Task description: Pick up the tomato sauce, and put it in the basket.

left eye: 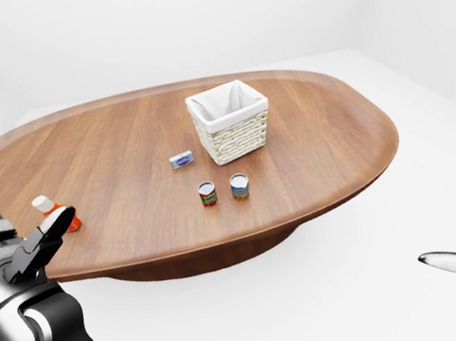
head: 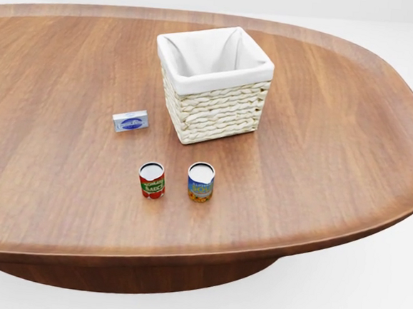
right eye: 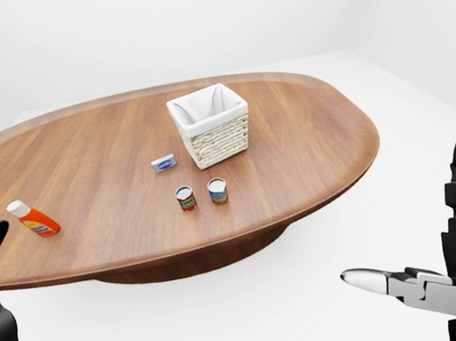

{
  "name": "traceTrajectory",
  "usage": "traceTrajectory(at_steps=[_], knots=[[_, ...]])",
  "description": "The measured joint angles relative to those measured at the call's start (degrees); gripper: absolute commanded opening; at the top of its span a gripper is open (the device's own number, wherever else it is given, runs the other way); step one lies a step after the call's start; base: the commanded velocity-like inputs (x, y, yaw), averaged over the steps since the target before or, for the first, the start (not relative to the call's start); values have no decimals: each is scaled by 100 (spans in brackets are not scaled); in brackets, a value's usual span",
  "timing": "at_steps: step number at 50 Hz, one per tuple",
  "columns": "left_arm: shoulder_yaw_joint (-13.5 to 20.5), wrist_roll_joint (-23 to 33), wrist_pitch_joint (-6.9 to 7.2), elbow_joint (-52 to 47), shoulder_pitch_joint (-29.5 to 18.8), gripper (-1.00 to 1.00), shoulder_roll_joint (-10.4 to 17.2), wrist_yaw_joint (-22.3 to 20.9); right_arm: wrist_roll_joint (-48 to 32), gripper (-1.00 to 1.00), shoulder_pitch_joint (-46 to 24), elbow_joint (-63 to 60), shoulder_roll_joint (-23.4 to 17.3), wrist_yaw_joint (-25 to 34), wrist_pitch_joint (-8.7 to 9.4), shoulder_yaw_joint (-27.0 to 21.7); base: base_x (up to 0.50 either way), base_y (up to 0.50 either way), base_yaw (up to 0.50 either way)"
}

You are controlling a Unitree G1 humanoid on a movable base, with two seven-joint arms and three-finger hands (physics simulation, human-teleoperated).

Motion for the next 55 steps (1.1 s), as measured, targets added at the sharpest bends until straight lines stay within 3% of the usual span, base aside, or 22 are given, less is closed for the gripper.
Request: traceTrajectory(at_steps=[55], knots=[[-54, 43, 0, 46, -35, 100, -23, -48, -135, 100, -7, 97, 10, 34, 0, 144, 43, 0, 0]])
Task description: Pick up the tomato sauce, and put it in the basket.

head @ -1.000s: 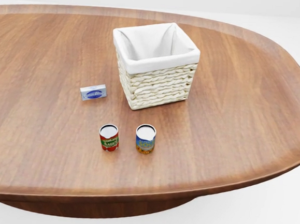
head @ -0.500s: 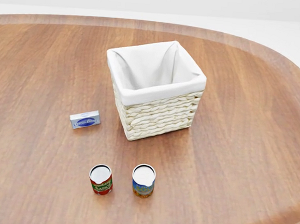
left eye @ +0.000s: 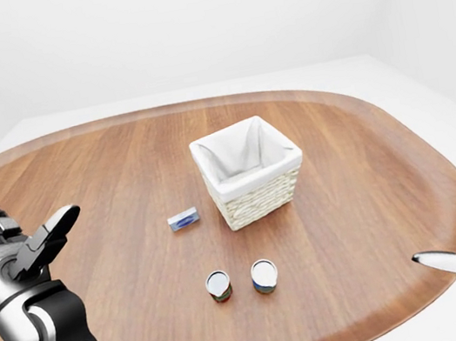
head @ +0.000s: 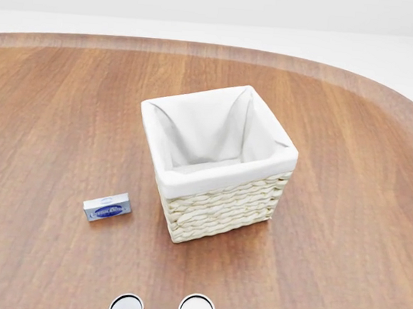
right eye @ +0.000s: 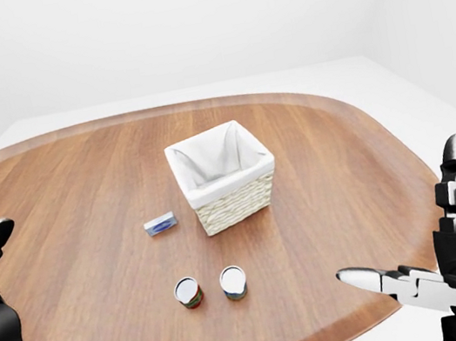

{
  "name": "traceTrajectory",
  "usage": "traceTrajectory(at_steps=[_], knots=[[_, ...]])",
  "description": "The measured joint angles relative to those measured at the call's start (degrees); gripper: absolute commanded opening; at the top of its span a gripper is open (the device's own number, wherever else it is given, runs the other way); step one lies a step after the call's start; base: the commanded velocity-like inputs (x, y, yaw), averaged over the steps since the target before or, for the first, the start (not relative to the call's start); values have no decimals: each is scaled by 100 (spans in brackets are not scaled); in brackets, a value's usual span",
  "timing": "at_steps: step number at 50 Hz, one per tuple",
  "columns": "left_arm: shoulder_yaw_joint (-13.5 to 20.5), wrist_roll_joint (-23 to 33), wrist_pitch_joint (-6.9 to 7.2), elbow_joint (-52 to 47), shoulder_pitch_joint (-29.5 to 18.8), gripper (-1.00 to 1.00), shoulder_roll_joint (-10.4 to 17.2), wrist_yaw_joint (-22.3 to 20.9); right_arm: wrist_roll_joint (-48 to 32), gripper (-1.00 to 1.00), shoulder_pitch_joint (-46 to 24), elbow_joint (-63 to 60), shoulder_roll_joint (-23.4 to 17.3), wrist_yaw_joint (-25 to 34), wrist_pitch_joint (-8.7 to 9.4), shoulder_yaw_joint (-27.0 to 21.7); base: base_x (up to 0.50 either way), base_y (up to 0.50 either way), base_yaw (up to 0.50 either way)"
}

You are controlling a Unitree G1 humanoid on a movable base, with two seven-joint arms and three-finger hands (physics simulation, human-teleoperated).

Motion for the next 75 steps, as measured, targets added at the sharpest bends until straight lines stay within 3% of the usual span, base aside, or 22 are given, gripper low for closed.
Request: traceTrajectory(at_steps=[7, 11, 14, 18, 22, 23, 31, 40, 50, 58, 75], knots=[[-195, 310, 0, -2, 59, 100, -42, -221, 49, 100, 26, -22, 25, 14, 0, -17, 0, 0, 0], [-449, 774, -6, -199, 185, 100, -136, -599, 68, 100, 33, -37, 31, 19, 0, -22, 0, 0, 0], [-681, 1257, -90, -362, 323, 100, -248, -951, 81, 100, 37, -44, 33, 23, 0, -26, 0, 0, 0], [-1092, 2130, -374, -435, 563, 100, -391, -1492, 90, 100, 39, -44, 35, 28, 0, -28, 0, 0, 0], [-1579, 3268, -932, -276, 905, 100, -490, -1967, 96, 100, 43, -37, 37, 35, 0, -28, 0, 0, 0], [-1694, 3588, -1000, -206, 992, 100, -503, -2052, 98, 100, 44, -33, 38, 37, 0, -28, 0, 0, 0], [-2263, 5603, -1000, 318, 1537, 100, -597, -2457, 94, 100, 55, 6, 47, 49, 0, -17, 0, 0, 0], [-2637, 6651, -1000, 600, 2050, 100, -626, -3009, 80, 100, 65, 75, 49, 51, 0, 12, 0, 0, 0], [-2879, 7192, -1000, 918, 2392, 100, -584, -3440, 49, 100, 63, 179, 31, 28, 0, 61, 0, 0, 0], [-2976, 7452, -1000, 1206, 2471, 100, -561, -3547, 27, 100, 70, 230, 23, 10, 0, 103, 0, 0, 0], [-3067, 7988, -1000, 2943, 1691, 100, -517, -2680, 7, 100, 72, 226, 5, -14, 0, 146, 0, 0, 0]])
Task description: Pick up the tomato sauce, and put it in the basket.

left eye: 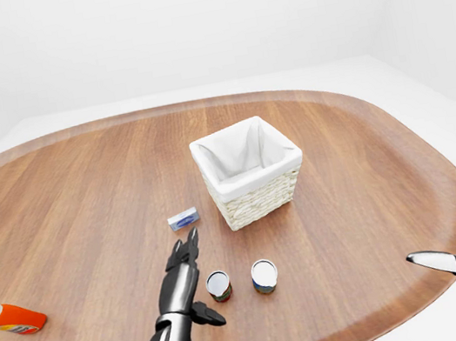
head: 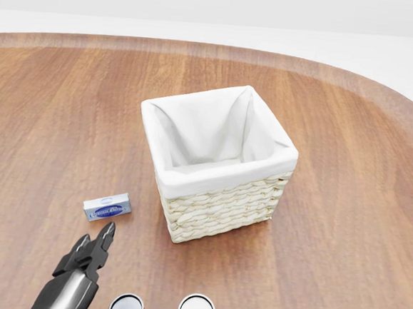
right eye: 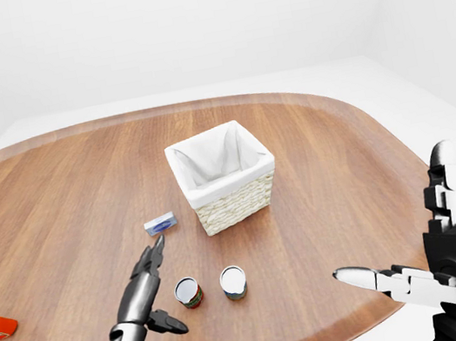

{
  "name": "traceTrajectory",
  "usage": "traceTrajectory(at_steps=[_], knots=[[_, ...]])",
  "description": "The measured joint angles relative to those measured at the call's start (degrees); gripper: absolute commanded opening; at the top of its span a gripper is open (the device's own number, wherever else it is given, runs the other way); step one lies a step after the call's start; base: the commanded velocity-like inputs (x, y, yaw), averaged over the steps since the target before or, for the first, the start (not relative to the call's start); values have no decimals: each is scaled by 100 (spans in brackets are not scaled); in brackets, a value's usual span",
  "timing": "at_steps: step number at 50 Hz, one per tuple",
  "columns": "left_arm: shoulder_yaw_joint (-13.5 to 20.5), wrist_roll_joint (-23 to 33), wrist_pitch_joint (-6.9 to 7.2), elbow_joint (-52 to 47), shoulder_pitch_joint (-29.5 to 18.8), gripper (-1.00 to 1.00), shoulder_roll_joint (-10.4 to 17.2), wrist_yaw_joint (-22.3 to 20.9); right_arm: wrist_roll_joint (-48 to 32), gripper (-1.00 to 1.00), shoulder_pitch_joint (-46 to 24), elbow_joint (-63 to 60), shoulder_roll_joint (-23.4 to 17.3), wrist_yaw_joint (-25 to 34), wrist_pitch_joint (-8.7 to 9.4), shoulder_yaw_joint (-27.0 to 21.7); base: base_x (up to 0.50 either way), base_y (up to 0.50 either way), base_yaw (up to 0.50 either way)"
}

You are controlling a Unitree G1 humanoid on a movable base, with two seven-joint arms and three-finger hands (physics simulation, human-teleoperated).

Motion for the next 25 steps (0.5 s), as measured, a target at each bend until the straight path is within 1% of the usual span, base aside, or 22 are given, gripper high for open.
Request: traceTrajectory(at_steps=[7, 11, 25], knots=[[-38, 178, 0, 688, -348, 100, 25, 480, 3, 100, -8, -29, -10, -6, 0, -2, 0, 0, 0], [-74, 305, 0, 929, -459, 100, 27, 711, -4, 100, -14, -34, -13, -9, 0, 4, 0, 0, 0], [-318, 741, 0, 934, -372, 100, 4, 1136, -23, 100, -5, -28, -6, -6, 0, 33, 0, 0, 0]])
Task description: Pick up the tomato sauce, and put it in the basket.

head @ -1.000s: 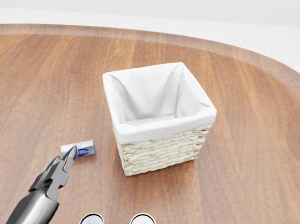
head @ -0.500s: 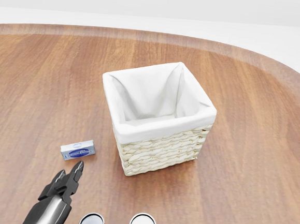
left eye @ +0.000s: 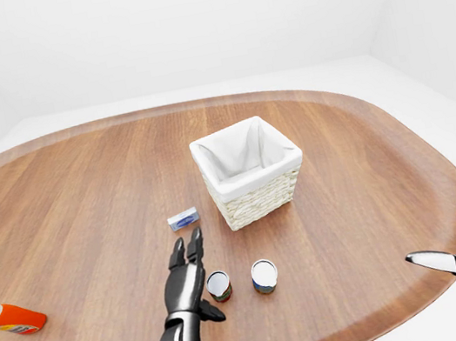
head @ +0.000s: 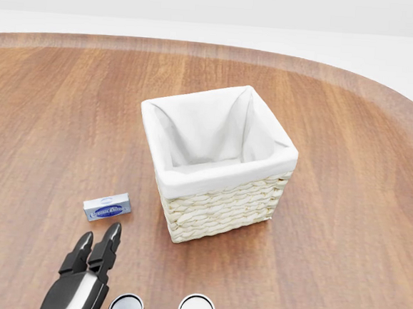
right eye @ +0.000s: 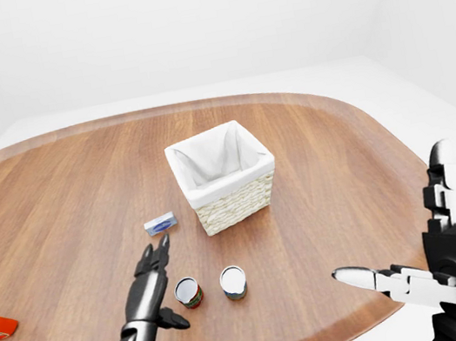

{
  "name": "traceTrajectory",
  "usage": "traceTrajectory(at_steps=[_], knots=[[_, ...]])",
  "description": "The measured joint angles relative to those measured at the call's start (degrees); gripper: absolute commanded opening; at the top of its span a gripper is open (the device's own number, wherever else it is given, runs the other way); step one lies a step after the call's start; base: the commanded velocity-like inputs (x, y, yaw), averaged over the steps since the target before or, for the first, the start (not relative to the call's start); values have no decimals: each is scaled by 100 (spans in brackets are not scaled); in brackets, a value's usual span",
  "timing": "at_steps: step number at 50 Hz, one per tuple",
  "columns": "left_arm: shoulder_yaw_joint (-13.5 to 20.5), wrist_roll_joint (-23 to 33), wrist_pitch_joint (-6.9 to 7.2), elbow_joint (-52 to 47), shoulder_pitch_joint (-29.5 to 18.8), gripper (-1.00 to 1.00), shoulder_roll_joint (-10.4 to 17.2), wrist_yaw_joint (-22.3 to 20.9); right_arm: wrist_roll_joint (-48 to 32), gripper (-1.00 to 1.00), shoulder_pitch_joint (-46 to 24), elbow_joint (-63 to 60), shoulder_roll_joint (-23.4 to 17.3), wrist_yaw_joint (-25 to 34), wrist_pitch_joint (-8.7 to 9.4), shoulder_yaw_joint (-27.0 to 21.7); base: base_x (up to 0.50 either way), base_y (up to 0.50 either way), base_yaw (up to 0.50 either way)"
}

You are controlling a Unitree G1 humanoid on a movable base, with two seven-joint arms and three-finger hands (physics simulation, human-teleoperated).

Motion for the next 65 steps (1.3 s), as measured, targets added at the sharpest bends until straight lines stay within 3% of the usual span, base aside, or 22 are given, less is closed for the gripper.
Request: traceTrajectory(at_steps=[35, 65], knots=[[-494, 473, 0, 270, 216, 100, 5, 572, 0, 100, 43, 51, 29, 34, 0, 23, 0, 0, 0], [-468, 615, 0, 1395, -348, 100, -35, 976, -4, 100, 30, 59, 21, 34, 0, 36, 0, 0, 0]])
